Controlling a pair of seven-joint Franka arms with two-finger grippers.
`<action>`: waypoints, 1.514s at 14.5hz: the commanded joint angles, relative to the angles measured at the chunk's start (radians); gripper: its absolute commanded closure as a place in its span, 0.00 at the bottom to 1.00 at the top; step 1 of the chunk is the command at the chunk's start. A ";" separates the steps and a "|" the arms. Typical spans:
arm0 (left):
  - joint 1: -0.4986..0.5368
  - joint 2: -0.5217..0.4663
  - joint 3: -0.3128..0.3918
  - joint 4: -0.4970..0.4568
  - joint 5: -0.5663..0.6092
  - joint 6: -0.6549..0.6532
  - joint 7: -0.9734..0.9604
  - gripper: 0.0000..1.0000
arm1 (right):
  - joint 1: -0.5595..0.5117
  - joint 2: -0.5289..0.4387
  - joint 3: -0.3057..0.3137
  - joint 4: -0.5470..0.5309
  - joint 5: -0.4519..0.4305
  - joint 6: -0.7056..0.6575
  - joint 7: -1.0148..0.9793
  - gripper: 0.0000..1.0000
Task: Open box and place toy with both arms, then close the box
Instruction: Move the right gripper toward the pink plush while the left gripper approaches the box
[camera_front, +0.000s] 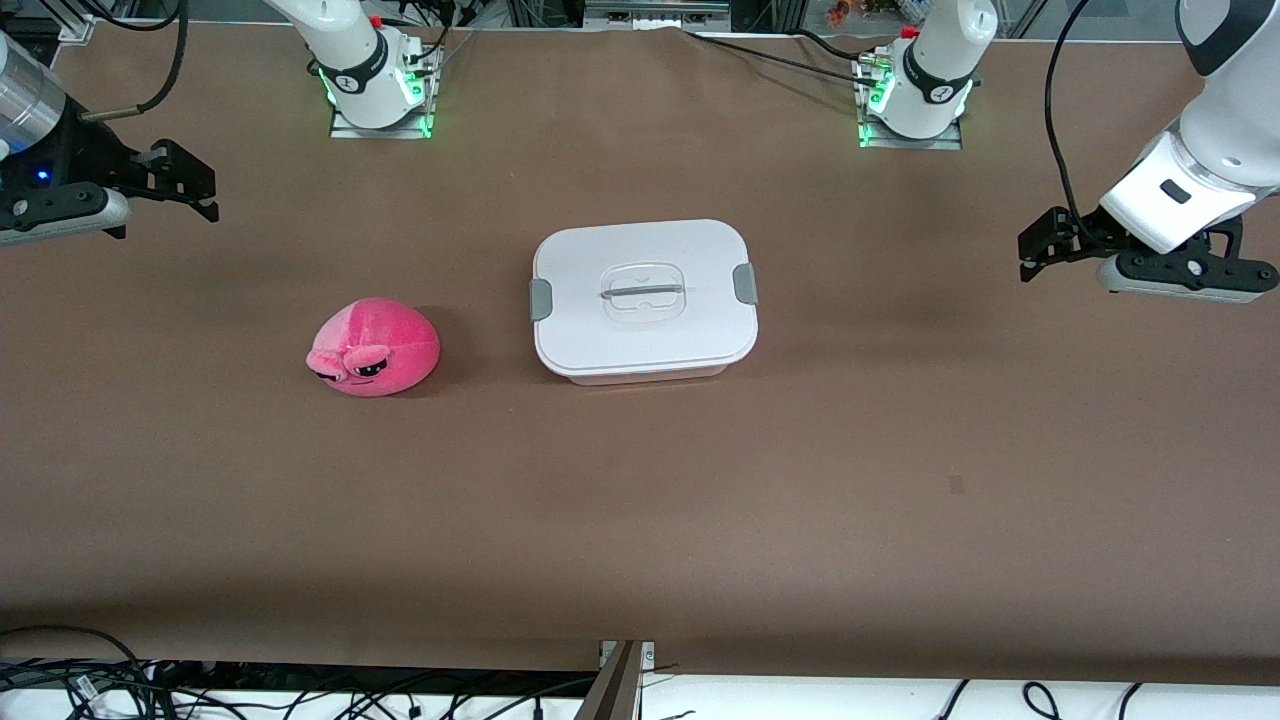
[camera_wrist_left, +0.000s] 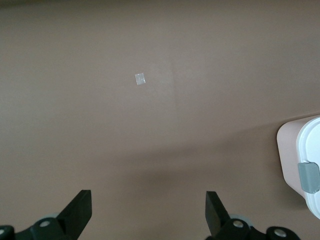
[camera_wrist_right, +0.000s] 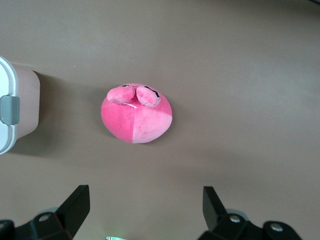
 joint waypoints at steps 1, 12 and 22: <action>0.002 0.031 -0.010 0.068 -0.004 -0.030 -0.013 0.00 | 0.010 0.008 -0.002 0.030 -0.005 -0.023 0.003 0.00; 0.004 0.039 -0.008 0.073 -0.006 -0.041 -0.007 0.00 | 0.014 0.022 0.002 0.011 -0.002 -0.035 -0.011 0.00; -0.024 0.054 -0.018 0.073 -0.073 -0.128 0.002 0.00 | 0.016 0.061 0.004 -0.320 0.089 0.297 0.048 0.00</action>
